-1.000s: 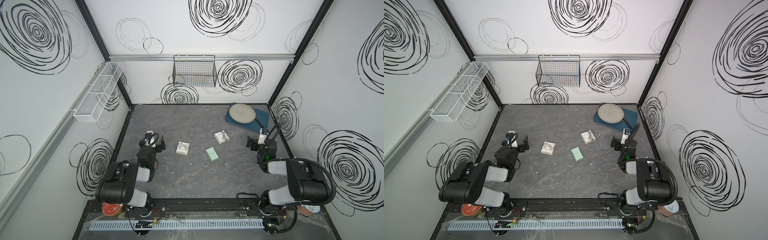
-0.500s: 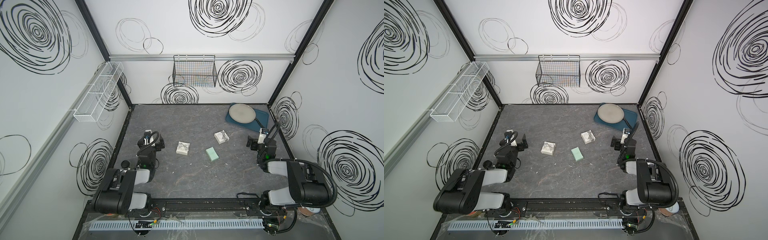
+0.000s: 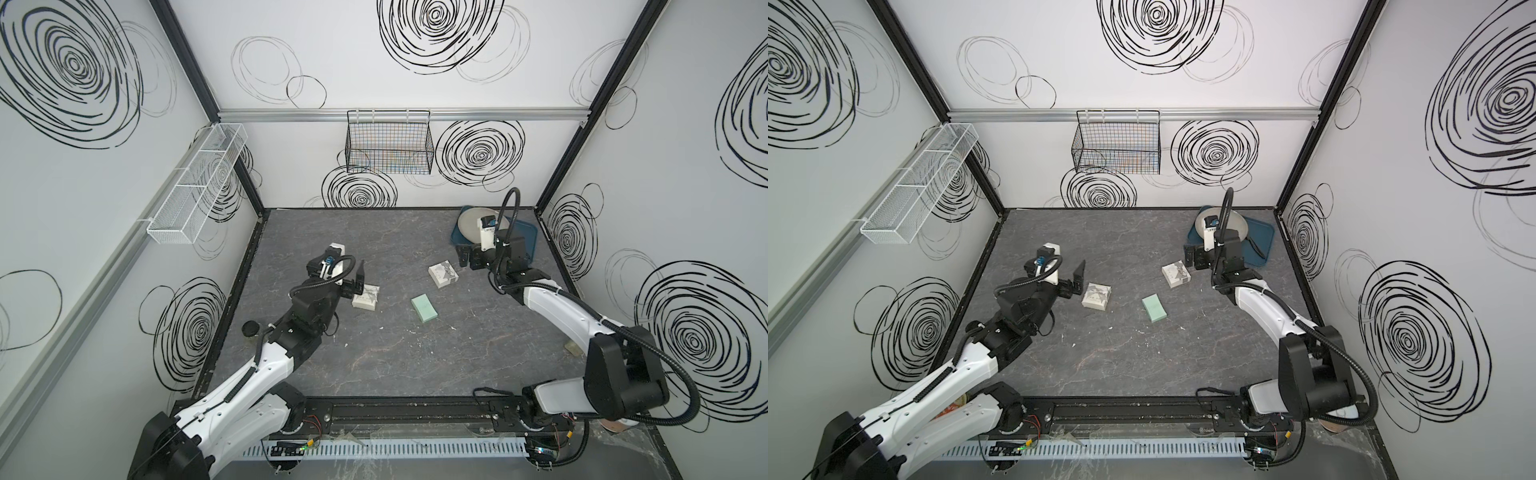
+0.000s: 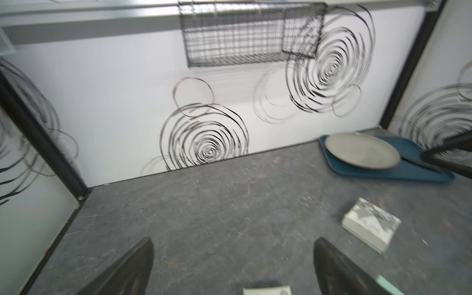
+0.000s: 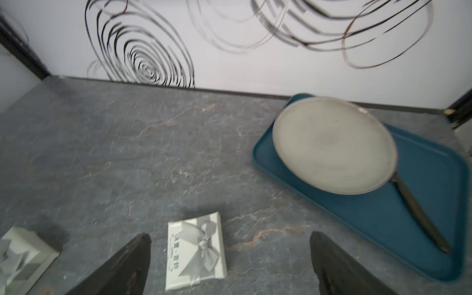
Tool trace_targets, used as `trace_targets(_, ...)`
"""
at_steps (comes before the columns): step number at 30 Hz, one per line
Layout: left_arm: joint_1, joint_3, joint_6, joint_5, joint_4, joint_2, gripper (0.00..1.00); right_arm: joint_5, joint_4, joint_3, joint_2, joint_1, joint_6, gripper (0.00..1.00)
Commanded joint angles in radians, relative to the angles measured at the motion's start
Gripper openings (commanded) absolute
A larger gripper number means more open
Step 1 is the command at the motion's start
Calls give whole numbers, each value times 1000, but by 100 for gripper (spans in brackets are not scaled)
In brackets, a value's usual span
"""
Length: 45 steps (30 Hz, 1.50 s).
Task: Take the rings out of the lift-off lid box
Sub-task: Pick up the jewelry box from the center of the board.
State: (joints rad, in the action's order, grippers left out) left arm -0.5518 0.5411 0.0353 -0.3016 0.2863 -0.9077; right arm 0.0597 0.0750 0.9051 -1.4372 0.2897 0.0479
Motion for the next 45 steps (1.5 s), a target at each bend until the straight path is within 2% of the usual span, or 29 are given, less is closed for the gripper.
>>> trace_targets(1,-47,-18,24,56,-73,28,99,81,-110,63,-44,9,-7,100)
trace_targets(8,-108,-106,6,167,16,99,100,125,-181,182,-157,12,-11,100)
trace_targets(19,-166,-151,11,177,52,110,100,142,-285,359,-360,28,-22,100)
trace_targets(29,-187,-173,12,206,98,89,100,-4,-423,452,-497,120,-60,100)
trace_targets(38,-192,-173,22,212,112,73,100,-31,-531,517,-577,125,-81,100)
trace_targets(45,-192,-175,23,210,115,64,100,-58,-521,521,-599,131,-59,99)
